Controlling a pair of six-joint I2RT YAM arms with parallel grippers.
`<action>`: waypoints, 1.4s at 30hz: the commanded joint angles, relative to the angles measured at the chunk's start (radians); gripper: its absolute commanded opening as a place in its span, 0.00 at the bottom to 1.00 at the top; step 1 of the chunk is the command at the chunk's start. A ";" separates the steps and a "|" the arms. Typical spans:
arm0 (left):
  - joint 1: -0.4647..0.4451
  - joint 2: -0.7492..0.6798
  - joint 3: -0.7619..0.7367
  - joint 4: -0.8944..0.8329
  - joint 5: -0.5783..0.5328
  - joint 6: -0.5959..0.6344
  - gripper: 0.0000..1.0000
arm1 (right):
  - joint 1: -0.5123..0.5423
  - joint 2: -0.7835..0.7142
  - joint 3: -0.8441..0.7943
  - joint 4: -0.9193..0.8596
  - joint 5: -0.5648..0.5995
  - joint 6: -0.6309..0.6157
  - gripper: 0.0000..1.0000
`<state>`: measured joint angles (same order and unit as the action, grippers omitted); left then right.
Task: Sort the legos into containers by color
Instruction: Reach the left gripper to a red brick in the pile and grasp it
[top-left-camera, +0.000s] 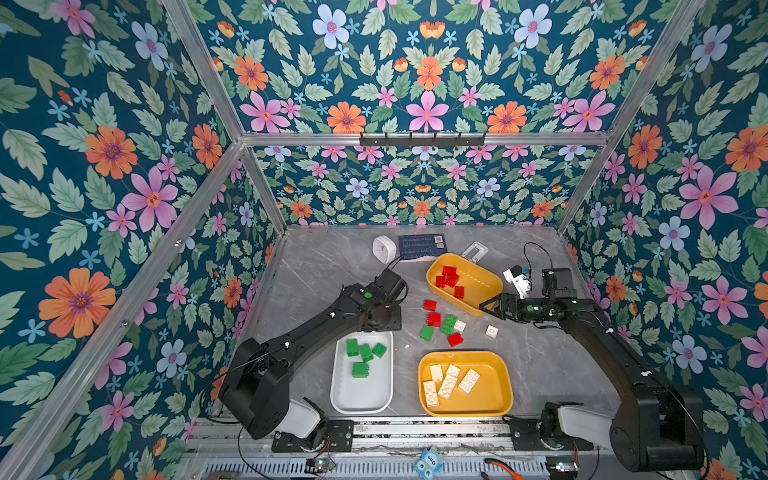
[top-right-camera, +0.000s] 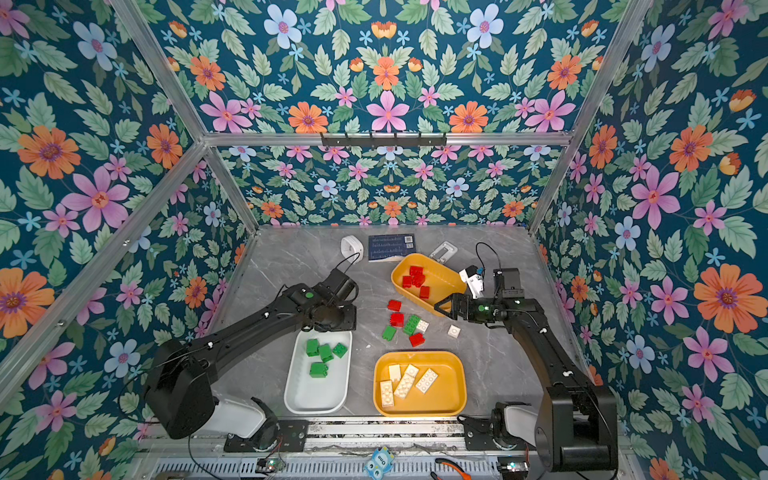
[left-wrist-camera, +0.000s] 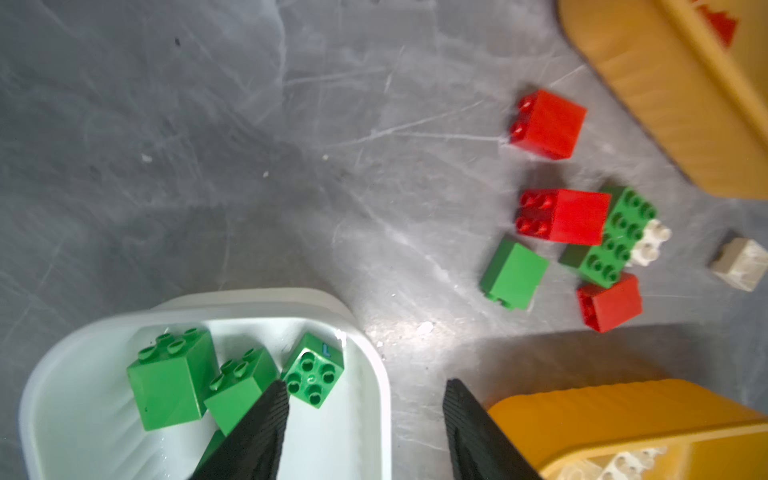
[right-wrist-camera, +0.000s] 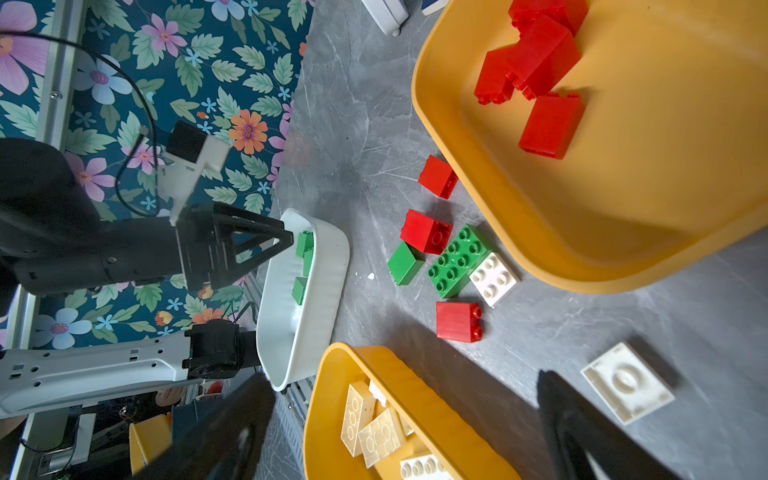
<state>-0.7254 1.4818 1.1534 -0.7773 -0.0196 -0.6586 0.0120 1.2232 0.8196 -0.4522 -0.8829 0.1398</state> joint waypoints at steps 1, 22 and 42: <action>-0.012 0.051 0.079 -0.008 0.022 0.024 0.63 | 0.002 0.004 0.000 0.038 -0.011 0.020 0.99; -0.090 0.475 0.313 0.270 0.012 -0.386 0.67 | 0.001 -0.034 -0.041 0.038 0.001 0.026 0.99; -0.094 0.623 0.450 0.152 -0.132 -0.719 0.60 | 0.001 -0.028 -0.042 0.041 0.000 0.018 0.99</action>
<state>-0.8215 2.0922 1.5921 -0.5957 -0.1318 -1.3365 0.0120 1.1957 0.7784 -0.4217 -0.8795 0.1612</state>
